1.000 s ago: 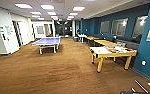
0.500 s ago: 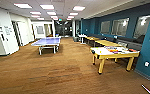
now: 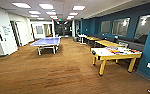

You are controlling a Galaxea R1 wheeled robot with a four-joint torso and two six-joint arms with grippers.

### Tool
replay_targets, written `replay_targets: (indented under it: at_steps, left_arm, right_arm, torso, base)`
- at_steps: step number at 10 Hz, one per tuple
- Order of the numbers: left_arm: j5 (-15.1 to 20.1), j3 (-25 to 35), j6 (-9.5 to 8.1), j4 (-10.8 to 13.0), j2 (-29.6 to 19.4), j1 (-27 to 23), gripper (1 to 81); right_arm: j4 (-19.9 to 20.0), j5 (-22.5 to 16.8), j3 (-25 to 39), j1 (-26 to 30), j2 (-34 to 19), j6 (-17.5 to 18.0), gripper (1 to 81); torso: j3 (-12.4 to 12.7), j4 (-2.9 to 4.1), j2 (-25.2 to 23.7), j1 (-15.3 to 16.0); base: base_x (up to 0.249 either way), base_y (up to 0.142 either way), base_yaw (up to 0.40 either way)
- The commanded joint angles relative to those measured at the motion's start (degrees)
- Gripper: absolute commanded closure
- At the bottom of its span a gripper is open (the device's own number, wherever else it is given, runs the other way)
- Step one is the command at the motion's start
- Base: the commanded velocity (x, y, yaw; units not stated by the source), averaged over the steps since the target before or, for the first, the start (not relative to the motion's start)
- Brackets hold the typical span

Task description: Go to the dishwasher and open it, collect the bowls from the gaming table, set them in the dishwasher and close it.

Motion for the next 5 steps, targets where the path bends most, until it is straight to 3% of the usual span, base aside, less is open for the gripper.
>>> replay_targets:
  at_steps: [1, 5]
  left_arm:
    - [2.1, -0.2, 0.23, 0.0, -0.4, -3.3, 1.0]
    - [2.2, -0.2, 0.31, 0.1, -0.1, -3.4, 1.0]
  right_arm:
    - [0.0, -3.2, 0.0, 3.1, 0.0, -0.1, 1.0]
    - [0.1, -3.2, -0.1, 3.3, 0.1, -0.1, 1.0]
  torso:
    - [0.0, 0.00, 0.0, 0.0]
    - [0.0, 0.00, 0.0, 0.0]
  base:
    - [0.169, 0.000, 0.000]
    - [0.171, 0.000, 0.000]
